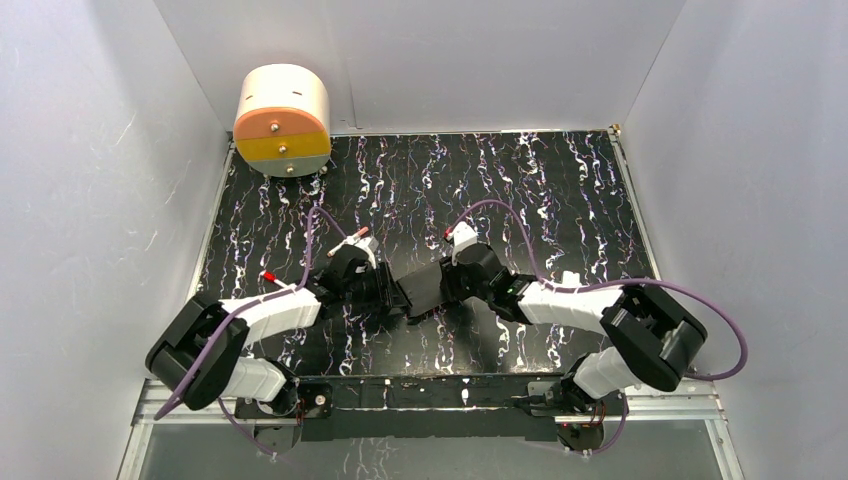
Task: Fold the paper box
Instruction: Close the paper box at the center of the board.
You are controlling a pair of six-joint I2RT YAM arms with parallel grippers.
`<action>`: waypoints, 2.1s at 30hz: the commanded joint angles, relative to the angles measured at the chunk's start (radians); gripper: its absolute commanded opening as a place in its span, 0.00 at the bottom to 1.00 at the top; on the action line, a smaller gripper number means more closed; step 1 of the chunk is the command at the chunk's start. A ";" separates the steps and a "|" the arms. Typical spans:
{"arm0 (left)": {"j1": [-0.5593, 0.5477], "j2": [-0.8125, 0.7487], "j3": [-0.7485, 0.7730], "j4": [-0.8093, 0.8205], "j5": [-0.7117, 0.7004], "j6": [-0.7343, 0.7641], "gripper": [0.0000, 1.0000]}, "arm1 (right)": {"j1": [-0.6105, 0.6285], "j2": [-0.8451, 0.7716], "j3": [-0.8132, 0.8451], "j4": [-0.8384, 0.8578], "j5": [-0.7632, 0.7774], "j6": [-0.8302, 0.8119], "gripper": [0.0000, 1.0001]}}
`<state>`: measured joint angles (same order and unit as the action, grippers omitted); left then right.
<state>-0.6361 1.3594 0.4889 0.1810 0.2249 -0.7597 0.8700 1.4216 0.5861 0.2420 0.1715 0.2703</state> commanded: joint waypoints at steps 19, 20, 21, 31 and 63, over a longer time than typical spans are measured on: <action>-0.011 0.054 -0.021 0.055 -0.034 -0.009 0.35 | 0.125 0.101 0.016 -0.080 0.102 0.087 0.41; -0.011 0.066 -0.018 0.046 -0.043 0.002 0.31 | 0.124 0.094 0.017 -0.078 0.102 0.081 0.42; -0.011 0.075 -0.018 0.039 -0.050 0.012 0.26 | 0.124 0.086 0.017 -0.077 0.102 0.074 0.42; -0.011 0.155 0.059 -0.051 -0.080 0.110 0.14 | 0.132 -0.127 0.029 -0.099 -0.014 -0.317 0.72; -0.011 0.241 0.179 -0.146 0.000 0.199 0.11 | 0.420 0.230 0.057 -0.012 0.494 -0.772 0.74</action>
<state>-0.6437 1.5566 0.6922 0.1566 0.2485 -0.5999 1.2682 1.5677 0.6342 0.2546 0.5755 -0.4725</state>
